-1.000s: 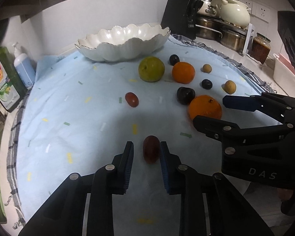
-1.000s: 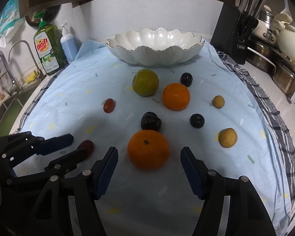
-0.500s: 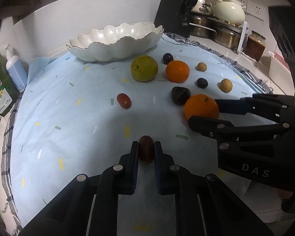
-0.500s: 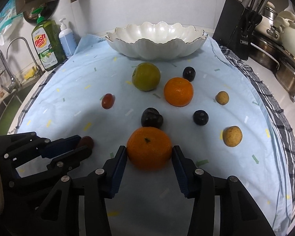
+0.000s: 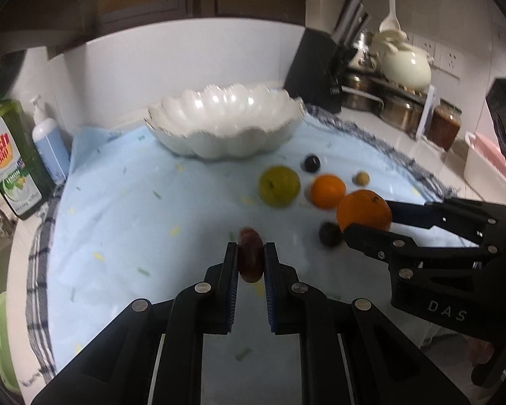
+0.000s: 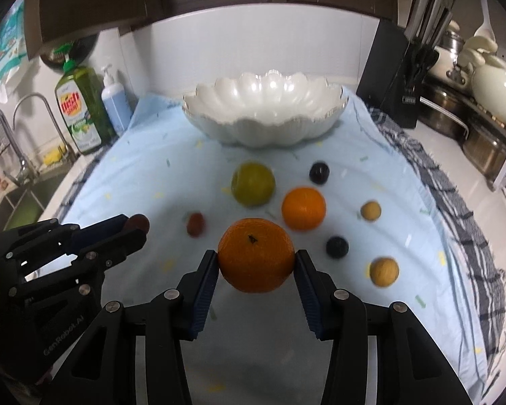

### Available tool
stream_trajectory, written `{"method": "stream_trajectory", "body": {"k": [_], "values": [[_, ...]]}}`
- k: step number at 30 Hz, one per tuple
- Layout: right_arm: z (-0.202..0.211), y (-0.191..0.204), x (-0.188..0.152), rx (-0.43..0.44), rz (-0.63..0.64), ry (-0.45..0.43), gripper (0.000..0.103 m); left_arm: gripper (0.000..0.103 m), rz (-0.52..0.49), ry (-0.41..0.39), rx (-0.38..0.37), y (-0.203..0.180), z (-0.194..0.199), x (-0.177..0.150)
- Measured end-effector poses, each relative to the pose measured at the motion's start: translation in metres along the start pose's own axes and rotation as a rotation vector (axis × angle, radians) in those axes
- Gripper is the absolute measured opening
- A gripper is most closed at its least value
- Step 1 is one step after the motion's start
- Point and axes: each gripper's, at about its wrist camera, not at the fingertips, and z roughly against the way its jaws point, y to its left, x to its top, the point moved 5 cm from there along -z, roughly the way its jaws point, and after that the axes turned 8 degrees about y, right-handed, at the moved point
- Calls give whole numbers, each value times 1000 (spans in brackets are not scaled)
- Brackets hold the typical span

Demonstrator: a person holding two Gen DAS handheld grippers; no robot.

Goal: Organize fruits
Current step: 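Carry the tangerine with the right gripper while the left carries the date over the bowl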

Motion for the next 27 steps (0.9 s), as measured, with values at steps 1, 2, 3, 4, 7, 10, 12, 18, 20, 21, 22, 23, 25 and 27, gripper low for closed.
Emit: {"method": "stream_trajectory", "body": {"k": [1,2,3,4,7,10,12,18,20,21,22,23,25,27], "values": [[1,1,3,0,-4,-10,47,16,3,-9,-1,3,2,4],[3,2,7,1,-10,-22,47,16,6,-25,3,7,4,10],[5,3,11,1,-14,-32,47,16,6,-36,7,10,5,14],[6,4,16,0,-18,-46,47,16,6,-47,8,12,6,18],[10,5,28,-7,-27,-87,47,16,0,-82,11,19,10,31],[14,6,41,-11,-29,-125,47,16,0,-108,11,23,12,46],[17,5,52,-17,-24,-150,47,16,7,-114,4,26,13,54],[20,-3,85,-23,2,-209,47,16,24,-147,15,30,12,85],[17,-7,97,-19,11,-213,47,16,34,-152,28,31,10,98],[15,-10,105,-15,18,-214,47,16,42,-161,36,33,11,104],[14,-12,109,-14,19,-216,48,16,47,-171,39,34,10,110],[11,-15,117,-12,24,-220,47,16,47,-175,41,35,9,115],[7,-20,133,-24,37,-231,47,16,45,-184,56,37,4,128],[3,-22,145,-37,55,-241,47,16,55,-184,64,41,-4,141]]}}
